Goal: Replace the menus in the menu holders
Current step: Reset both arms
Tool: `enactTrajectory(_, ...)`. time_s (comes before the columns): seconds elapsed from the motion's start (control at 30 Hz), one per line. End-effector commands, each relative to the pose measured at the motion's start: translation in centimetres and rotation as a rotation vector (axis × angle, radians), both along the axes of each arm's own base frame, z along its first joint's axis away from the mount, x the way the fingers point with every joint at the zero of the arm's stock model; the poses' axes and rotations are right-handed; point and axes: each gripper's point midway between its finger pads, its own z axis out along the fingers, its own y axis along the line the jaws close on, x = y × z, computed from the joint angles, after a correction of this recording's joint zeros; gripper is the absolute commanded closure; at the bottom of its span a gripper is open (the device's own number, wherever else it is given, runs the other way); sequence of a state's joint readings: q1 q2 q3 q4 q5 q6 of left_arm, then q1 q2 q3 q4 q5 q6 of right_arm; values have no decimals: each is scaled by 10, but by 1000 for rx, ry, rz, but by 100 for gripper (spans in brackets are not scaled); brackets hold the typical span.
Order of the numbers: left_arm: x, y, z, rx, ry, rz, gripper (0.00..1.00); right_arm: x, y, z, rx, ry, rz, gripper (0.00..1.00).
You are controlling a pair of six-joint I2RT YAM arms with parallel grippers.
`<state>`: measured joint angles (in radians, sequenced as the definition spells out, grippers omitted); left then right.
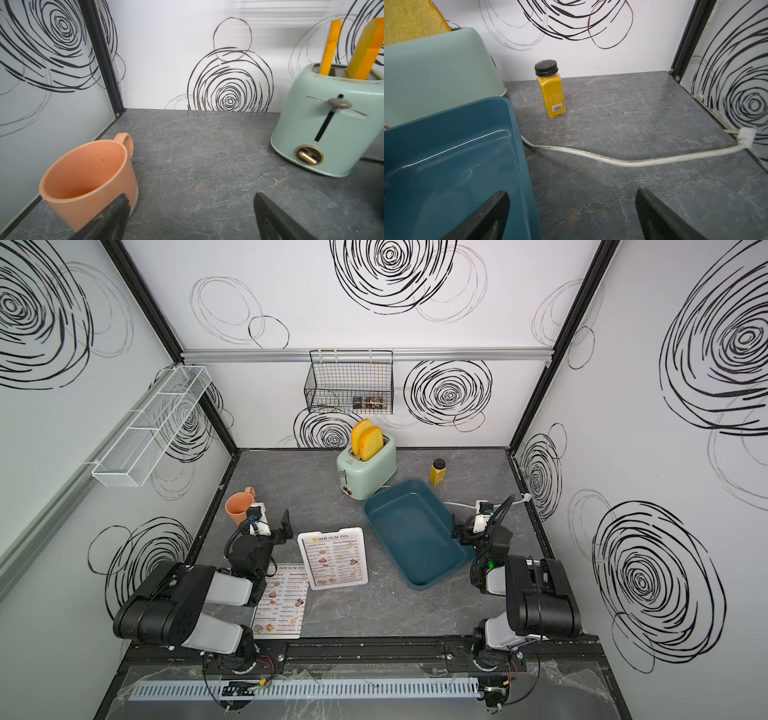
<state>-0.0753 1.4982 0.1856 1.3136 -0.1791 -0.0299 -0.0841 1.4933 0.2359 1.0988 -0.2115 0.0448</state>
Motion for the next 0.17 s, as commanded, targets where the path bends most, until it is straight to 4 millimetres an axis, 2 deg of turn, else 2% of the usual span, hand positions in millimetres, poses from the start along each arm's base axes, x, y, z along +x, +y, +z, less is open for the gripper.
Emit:
enactTrajectory(0.0,7,1,12,4,-41,-3,4,9,0,12,-11,-33,-15,3)
enactTrajectory(0.07,1,1,16,6,-61,-5,4,9,0,12,-15,-30,-19,3)
enactTrajectory(0.13,-1,-9,18,34,-73,-45,4,9,-6,12,-14,-27,-63,3)
